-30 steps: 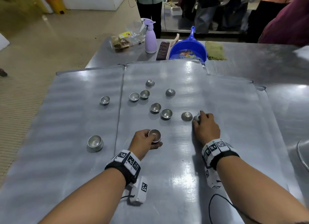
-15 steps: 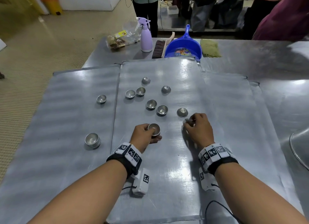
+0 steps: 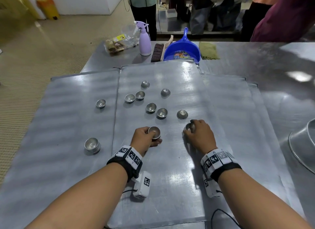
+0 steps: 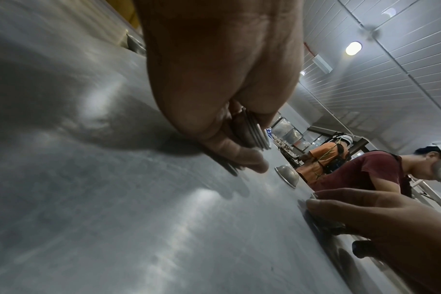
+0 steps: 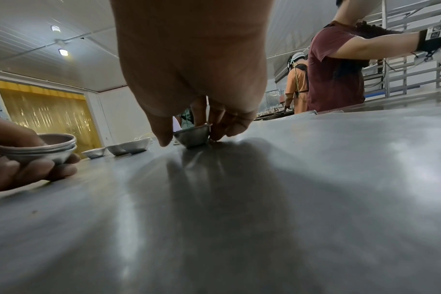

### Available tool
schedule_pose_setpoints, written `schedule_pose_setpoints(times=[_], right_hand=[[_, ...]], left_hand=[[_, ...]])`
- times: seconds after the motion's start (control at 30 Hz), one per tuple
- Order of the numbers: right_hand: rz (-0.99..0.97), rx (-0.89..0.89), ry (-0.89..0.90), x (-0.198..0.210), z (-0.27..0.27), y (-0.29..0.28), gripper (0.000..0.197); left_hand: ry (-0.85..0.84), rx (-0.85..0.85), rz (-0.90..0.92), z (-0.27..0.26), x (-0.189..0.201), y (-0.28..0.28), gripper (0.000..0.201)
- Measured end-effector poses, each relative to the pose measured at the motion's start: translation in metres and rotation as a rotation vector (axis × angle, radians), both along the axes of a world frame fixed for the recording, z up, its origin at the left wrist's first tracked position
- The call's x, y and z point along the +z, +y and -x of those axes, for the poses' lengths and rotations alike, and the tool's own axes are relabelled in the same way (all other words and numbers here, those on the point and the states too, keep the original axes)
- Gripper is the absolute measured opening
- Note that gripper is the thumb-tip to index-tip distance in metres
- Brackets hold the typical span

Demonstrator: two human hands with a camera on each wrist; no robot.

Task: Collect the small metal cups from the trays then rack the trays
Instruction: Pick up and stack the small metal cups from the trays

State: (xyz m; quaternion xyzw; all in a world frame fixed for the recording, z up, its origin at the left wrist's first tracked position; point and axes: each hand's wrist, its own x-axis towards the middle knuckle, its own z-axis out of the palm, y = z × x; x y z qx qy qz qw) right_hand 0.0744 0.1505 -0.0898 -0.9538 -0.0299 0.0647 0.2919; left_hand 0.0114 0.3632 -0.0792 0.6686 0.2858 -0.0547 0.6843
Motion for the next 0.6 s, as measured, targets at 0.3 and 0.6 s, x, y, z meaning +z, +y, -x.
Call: schedule_pose_setpoints(times=[0.3,0.6], right_hand=[[-0.146,0.094,-0.061,0.019,0.010,0.029,0.043],[-0.334,0.226,-0.049,0.029,0.024,0.080,0.055]], left_hand=[[-0.009,0.127,0.125,-0.012,0.010,-0.005,0.013],[-0.003,0.258,0.471,-0.016,0.027,-0.015,0.027]])
